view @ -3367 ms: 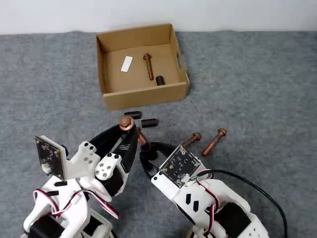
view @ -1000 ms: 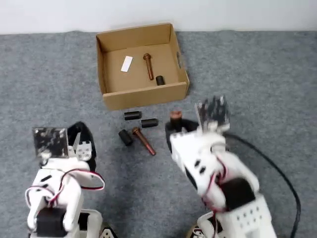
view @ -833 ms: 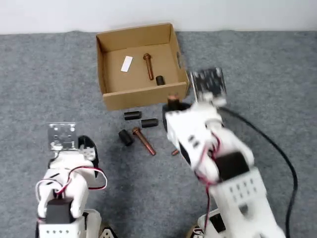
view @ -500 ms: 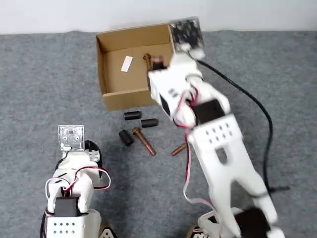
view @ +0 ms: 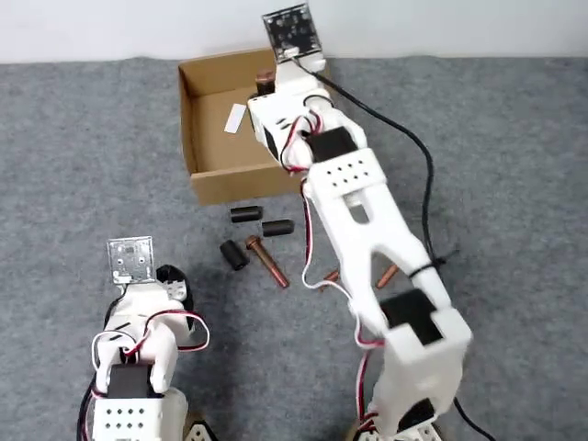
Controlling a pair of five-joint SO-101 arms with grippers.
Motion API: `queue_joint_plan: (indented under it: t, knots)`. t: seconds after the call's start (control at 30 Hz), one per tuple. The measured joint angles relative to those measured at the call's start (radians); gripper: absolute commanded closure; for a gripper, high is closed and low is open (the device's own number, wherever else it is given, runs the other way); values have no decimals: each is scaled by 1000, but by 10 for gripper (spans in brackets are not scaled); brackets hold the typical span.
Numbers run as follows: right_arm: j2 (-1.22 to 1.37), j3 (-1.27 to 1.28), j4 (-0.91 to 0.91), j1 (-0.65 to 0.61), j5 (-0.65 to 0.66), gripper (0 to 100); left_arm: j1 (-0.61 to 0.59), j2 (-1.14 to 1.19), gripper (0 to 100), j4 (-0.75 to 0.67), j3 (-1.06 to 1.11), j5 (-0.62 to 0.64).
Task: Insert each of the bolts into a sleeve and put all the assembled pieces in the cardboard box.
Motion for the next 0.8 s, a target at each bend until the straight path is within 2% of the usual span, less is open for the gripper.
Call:
queue_joint_plan:
  t: [0.17,0.37,0.53,0.8]
  knots:
    - [109,-92,0,0,68,847,0,0,995,0,0,5]
    - [129,-149,48,0,98,897,0,0,995,2,0,5]
    - [129,-152,98,0,98,991,0,0,995,2,0,5]
    - [78,-152,347,0,98,991,-20,0,995,2,0,14]
